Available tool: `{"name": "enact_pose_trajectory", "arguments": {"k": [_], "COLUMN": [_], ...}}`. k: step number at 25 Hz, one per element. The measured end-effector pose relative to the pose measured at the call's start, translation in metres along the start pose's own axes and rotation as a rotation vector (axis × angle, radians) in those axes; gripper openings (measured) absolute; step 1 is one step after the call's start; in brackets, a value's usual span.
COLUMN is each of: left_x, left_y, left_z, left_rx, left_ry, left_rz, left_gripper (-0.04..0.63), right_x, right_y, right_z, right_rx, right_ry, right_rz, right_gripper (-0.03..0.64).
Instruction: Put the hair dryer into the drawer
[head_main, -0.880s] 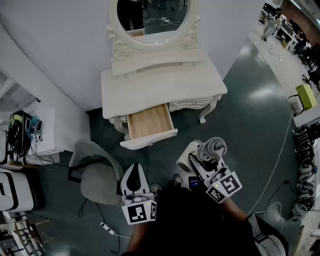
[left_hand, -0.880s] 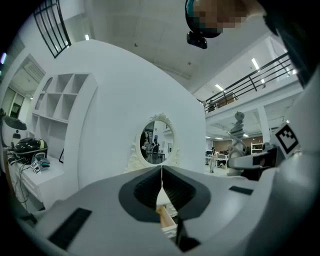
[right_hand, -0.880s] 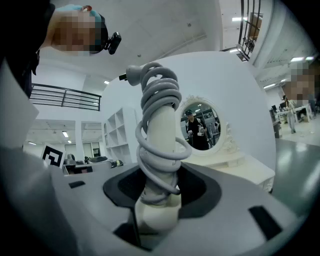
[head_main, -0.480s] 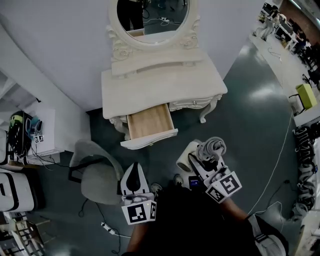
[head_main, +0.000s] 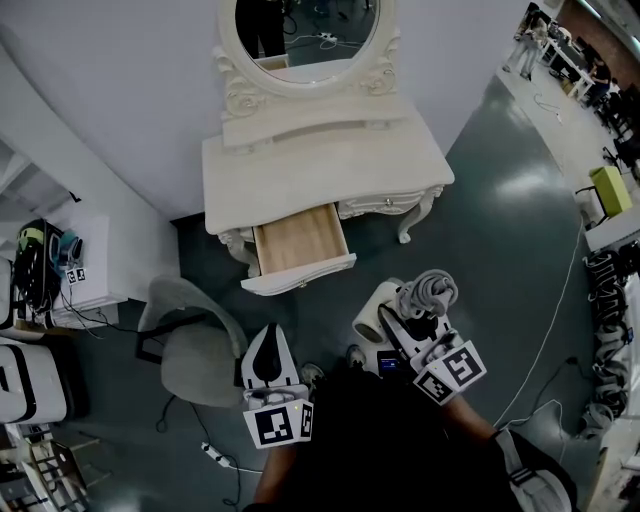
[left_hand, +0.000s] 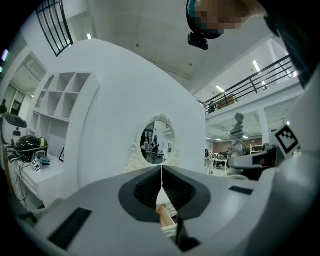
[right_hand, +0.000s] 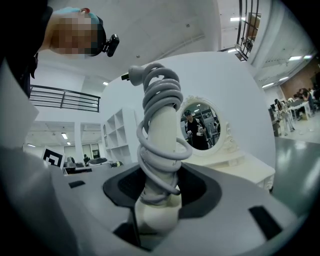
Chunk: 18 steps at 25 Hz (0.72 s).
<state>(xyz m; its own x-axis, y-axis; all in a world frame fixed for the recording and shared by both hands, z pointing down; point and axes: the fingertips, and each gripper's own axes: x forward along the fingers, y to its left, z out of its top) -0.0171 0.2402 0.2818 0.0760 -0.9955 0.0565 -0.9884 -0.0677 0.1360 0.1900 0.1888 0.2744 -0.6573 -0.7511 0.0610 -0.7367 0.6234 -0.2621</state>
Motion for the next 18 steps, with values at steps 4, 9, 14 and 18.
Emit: {"name": "enact_pose_trajectory", "arguments": {"k": [4,9,14,18], "left_x": [-0.003,-0.001,0.007,0.016], "left_y": [0.005,0.008,0.007,0.006], "left_z": [0.001,0.004,0.005,0.003], "left_rx": [-0.004,-0.01,-0.009,-0.011], "left_ry": [-0.002,-0.011,-0.02,-0.016], "left_rz": [-0.016,-0.051,-0.057,-0.033], "left_gripper": [0.025,0.025,0.025,0.025], "right_x": [-0.001,0.0,0.004,0.015], "right_y": [0.006,0.01,0.0,-0.014], "right_z": [-0.001,0.001,0.004,0.006], "right_rx": [0.009,-0.009,-0.01,-0.012], "right_ry": [0.005,0.001,-0.003,0.001], "right_rz": [-0.015,-0.035,-0.053,-0.037], "right_gripper": [0.196,0.196,0.195,0.195]}}
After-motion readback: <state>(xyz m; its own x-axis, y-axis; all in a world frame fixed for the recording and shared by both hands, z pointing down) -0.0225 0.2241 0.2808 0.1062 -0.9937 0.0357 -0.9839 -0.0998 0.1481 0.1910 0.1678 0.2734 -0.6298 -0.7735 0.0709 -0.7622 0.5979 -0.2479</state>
